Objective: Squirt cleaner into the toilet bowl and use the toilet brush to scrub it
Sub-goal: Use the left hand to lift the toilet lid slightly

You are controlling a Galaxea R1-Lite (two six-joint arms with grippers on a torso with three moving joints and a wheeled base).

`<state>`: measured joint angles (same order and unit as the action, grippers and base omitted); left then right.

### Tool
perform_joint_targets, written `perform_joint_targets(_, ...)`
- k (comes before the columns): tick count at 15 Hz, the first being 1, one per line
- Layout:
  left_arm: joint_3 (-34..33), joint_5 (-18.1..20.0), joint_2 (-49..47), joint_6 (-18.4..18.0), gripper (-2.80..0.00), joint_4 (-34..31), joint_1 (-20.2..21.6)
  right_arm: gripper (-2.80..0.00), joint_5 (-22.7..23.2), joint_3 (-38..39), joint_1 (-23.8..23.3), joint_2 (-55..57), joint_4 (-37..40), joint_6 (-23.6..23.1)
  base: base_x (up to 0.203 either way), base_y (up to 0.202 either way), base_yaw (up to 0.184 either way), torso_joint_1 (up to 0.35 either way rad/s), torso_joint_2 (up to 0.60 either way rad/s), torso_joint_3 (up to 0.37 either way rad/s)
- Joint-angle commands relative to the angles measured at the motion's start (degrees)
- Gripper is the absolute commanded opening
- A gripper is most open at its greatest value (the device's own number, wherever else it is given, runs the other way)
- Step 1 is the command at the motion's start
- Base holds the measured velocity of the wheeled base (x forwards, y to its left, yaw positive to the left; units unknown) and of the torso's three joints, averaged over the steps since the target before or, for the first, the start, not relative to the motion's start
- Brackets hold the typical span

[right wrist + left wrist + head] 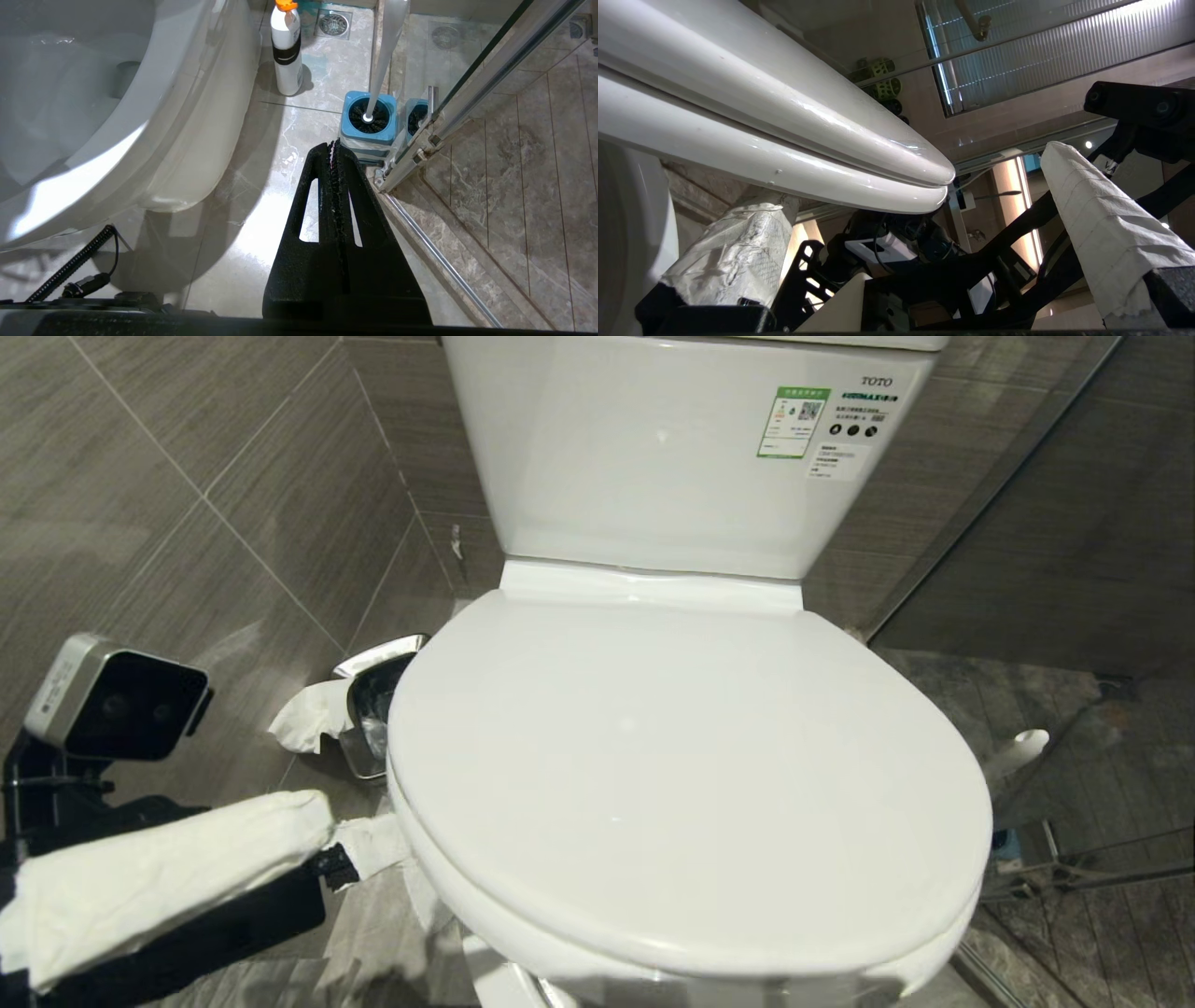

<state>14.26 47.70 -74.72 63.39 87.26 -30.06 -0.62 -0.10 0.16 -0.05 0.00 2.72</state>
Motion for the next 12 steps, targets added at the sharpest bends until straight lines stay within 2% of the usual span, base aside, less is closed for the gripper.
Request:
perform_joint_targets(1, 1.73, 0.11, -0.33, 0.33, 0.00, 0.40, 0.00, -2.80, 0.01, 0.01, 0.02, 0.05, 0.00, 0.01, 0.000, 0.000, 0.000, 0.000, 0.00, 0.000)
perform_joint_targets(12, 10.47, 0.20, -1.62, 0.23, 0.00, -2.62, -0.02, -2.80, 0.01, 0.01, 0.02, 0.05, 0.00, 0.01, 0.000, 0.000, 0.000, 0.000, 0.00, 0.000)
